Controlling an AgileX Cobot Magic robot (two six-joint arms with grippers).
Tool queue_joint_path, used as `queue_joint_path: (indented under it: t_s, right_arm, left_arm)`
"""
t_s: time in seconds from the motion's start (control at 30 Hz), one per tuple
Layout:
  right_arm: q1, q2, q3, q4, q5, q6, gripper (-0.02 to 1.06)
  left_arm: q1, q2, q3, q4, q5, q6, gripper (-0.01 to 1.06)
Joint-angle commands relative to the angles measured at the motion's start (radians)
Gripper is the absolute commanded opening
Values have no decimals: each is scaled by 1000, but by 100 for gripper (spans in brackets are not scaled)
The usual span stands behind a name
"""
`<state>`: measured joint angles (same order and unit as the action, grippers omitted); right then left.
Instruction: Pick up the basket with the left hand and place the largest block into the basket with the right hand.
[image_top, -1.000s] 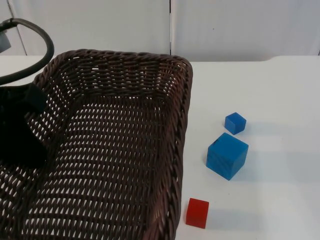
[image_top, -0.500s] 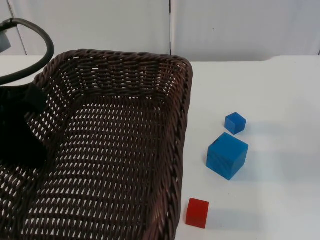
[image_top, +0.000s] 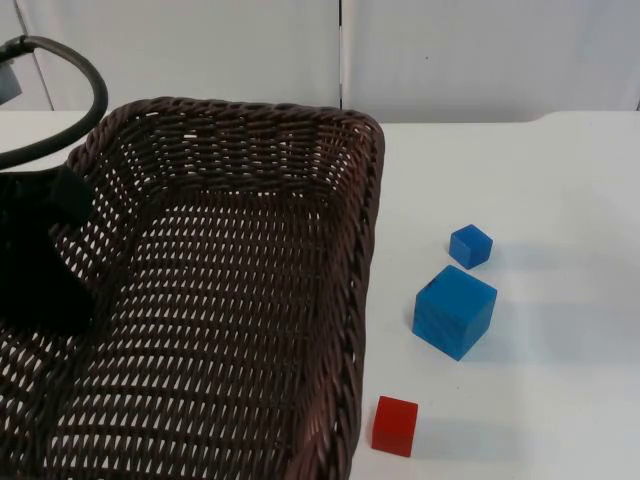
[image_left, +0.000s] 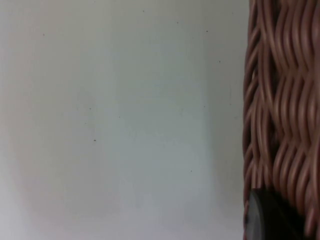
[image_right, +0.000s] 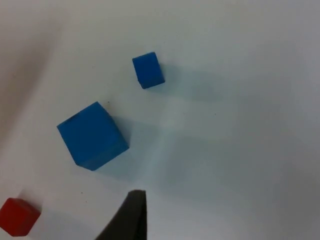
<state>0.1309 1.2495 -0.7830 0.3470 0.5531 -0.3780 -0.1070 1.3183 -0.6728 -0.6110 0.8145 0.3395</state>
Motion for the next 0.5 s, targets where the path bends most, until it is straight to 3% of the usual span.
queue_joint_path:
  t_s: [0.0, 0.27, 0.37, 0.47]
  right_arm:
    - [14, 29, -5, 7, -26, -9, 105]
    - [163, 137, -5, 4, -124, -65, 105]
    - [254, 200, -5, -4, -224, -65, 105]
    - [288, 234, -5, -4, -285, -65, 105]
  left_arm:
    - [-2, -13, 0, -29, -9, -5, 0]
    - [-2, -13, 0, -29, -9, -5, 0]
    - [-2, -13, 0, -29, -9, -5, 0]
    - [-2, -13, 0, -29, -9, -5, 0]
